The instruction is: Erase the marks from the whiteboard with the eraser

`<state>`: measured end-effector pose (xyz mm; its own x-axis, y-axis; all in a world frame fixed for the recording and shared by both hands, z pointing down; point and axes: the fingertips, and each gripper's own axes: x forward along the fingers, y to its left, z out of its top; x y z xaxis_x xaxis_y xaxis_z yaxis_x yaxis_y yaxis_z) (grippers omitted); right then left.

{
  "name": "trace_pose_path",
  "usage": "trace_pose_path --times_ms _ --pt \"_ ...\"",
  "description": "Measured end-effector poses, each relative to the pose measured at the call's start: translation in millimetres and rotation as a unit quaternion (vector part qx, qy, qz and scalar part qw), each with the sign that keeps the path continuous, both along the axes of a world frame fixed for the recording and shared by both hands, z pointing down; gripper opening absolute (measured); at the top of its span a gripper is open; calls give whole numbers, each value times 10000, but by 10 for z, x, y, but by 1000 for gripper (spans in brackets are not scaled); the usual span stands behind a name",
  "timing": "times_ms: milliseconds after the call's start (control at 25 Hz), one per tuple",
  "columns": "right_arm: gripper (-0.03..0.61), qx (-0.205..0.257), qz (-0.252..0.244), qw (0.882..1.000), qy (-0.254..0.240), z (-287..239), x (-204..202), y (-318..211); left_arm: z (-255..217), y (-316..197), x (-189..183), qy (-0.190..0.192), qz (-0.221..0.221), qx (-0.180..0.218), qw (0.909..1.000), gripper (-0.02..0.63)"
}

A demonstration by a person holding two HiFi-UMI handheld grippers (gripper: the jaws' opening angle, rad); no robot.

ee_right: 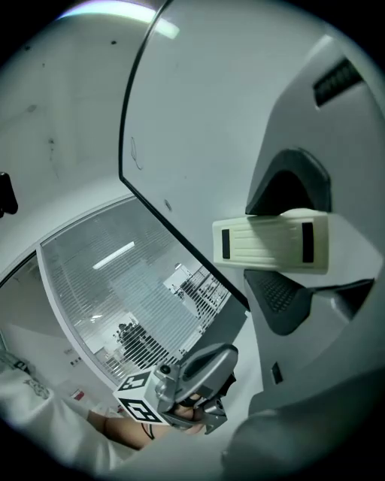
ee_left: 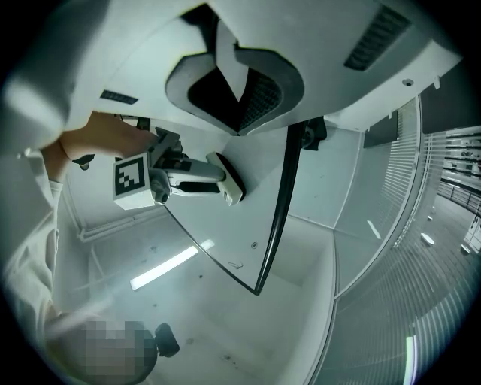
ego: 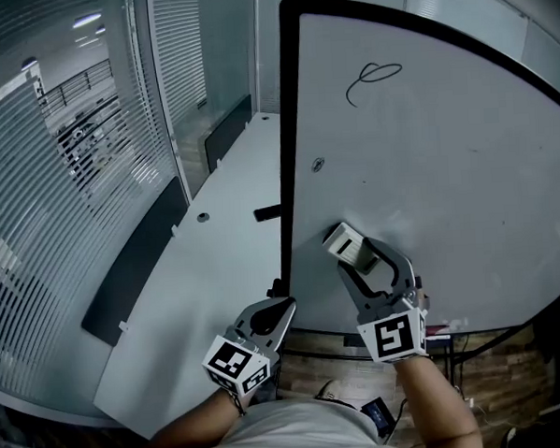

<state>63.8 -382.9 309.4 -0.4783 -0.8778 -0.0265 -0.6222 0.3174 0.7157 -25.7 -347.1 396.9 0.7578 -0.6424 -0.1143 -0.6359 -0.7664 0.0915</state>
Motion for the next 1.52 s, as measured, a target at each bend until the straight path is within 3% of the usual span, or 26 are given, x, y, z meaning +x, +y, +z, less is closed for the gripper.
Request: trace_pose_path --times_ms 240,480,1240,1520 --pt "233 583 151 9981 -130 -563 215 64 -54 -6 25 45 50 77 9999 8" --pt "233 686 275 9972 -118 -608 237 71 -47 -16 15 42 75 87 9999 8" --pt "233 -731 -291 9969 7 916 -308 -93 239 -72 -62 -116 -67 -283 9995 8" --pt "233 -769 -293 9960 343 1004 -338 -92 313 -86 -41 -147 -79 -345 9993 8"
